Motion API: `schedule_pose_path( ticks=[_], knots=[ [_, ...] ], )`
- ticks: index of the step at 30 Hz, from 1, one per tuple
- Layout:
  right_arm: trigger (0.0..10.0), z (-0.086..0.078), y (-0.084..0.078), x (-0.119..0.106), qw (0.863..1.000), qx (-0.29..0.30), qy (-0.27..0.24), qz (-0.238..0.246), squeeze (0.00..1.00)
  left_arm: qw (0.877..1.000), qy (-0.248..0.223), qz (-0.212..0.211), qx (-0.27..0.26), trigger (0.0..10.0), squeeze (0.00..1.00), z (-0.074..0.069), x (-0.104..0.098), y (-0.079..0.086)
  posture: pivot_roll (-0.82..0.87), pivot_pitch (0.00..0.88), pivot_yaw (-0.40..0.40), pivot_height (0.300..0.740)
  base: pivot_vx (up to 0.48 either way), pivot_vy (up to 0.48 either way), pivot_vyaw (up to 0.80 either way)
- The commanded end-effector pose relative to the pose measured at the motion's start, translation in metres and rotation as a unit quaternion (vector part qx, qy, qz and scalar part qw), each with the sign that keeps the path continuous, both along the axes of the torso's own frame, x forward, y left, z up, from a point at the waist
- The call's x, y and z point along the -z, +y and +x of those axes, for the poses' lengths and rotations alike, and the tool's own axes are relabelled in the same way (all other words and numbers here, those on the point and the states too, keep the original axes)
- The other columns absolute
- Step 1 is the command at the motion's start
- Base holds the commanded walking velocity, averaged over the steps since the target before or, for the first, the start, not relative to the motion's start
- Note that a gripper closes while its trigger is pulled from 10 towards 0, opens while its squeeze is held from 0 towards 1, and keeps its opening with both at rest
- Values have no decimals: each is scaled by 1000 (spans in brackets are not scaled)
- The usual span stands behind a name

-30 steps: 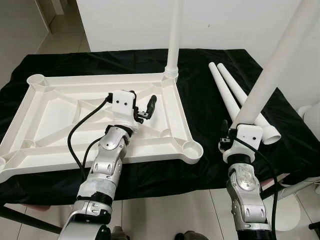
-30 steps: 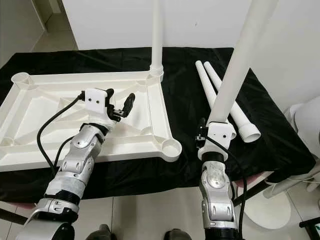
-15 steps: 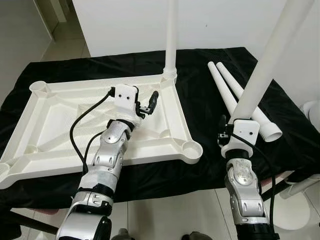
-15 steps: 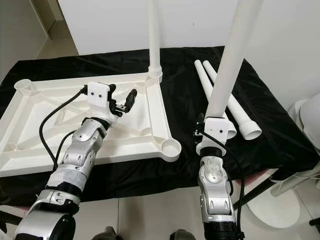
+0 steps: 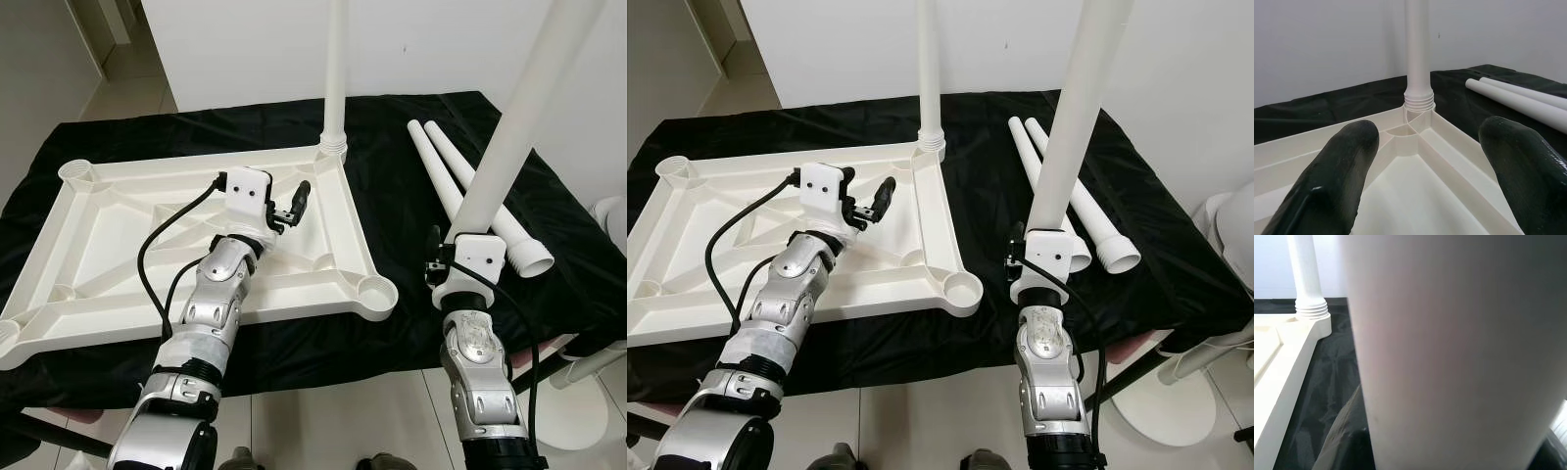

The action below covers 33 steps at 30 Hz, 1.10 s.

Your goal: Building children table

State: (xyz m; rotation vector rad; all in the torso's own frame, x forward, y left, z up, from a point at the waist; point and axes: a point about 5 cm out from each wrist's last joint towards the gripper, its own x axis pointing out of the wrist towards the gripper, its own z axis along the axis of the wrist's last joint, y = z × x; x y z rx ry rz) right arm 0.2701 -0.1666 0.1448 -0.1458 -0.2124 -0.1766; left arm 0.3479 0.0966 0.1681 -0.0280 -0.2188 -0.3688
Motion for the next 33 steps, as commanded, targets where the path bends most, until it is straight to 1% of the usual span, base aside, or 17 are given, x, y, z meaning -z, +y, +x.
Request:
schedule_pose_path(
  ticks=[1, 7, 11, 12, 15, 16, 17, 18, 19, 20, 23, 26, 28, 29, 33],
  knots=[
    [10000, 2, 3, -1, 1000, -9, -5, -2, 0, 1000, 0, 8, 28, 10000, 0, -2, 3, 0, -24, 0, 58, 740, 0, 0, 0],
    [10000, 2, 1, -1, 1000, -7, -4, -3, 0, 999, -6, 25, 47, 10000, 0, -7, 7, 2, -17, 0, 50, 740, 0, 0, 0],
    [10000, 2, -1, -2, 1000, -5, -5, -3, 0, 998, -6, 27, 51, 10000, 0, -9, 9, 5, -17, 0, 50, 740, 0, 0, 0],
    [10000, 2, -2, -2, 1000, -3, -6, -1, 0, 998, -3, 24, 50, 10000, 0, -11, 13, 8, -11, 0, 45, 740, 0, 0, 0],
    [10000, 1, -3, -4, 1000, -3, -18, 10, 0, 999, 1, 15, 37, 10000, 0, -14, 21, 12, -5, 0, 35, 740, 0, 0, 0],
    [10000, -1, -3, -7, 999, -5, -36, 26, 0, 999, 1, 7, 31, 10000, 0, -17, 25, 13, -1, 0, 32, 740, 0, 0, 0],
    [10000, -1, -3, -7, 999, -5, -36, 26, 0, 999, 1, 7, 31, 10000, 0, -17, 25, 13, -1, 0, 32, 740, 0, 0, 0],
    [10000, -2, -3, -9, 998, -7, -49, 36, 0, 1000, 0, 2, 28, 10000, 0, -19, 27, 14, 2, 0, 28, 740, 0, 0, 0],
    [10000, -5, -2, -9, 997, -11, -64, 45, 0, 999, -4, 1, 40, 10000, 0, -27, 32, 11, 5, 0, 22, 740, 0, 0, 0],
    [10000, -5, -2, -9, 997, -13, -64, 47, 0, 998, -13, 6, 53, 10000, 0, -31, 33, 10, 6, 0, 19, 740, 0, 0, 0],
    [10000, -5, -1, -9, 997, -15, -63, 49, 0, 998, -18, 8, 62, 10000, 0, -34, 34, 9, 6, 0, 19, 740, 0, 0, 0],
    [10000, -4, -2, -8, 997, -16, -56, 43, 0, 993, -30, 24, 108, 10000, 0, -40, 32, 8, 11, 0, 13, 740, 0, 0, 0],
    [10000, -4, -2, -7, 997, -17, -55, 42, 0, 992, -32, 28, 118, 10000, 0, -41, 32, 8, 11, 0, 13, 740, 0, 0, 0],
    [10000, -4, -1, -6, 997, -18, -54, 43, 0, 992, -35, 37, 118, 10000, 0, -41, 33, 9, 10, 0, 14, 740, 0, 0, 0],
    [10000, -5, -1, -4, 997, -19, -54, 45, 0, 992, -35, 35, 114, 10000, 0, -40, 33, 11, 7, 0, 18, 740, 0, 0, 0]
  ],
)
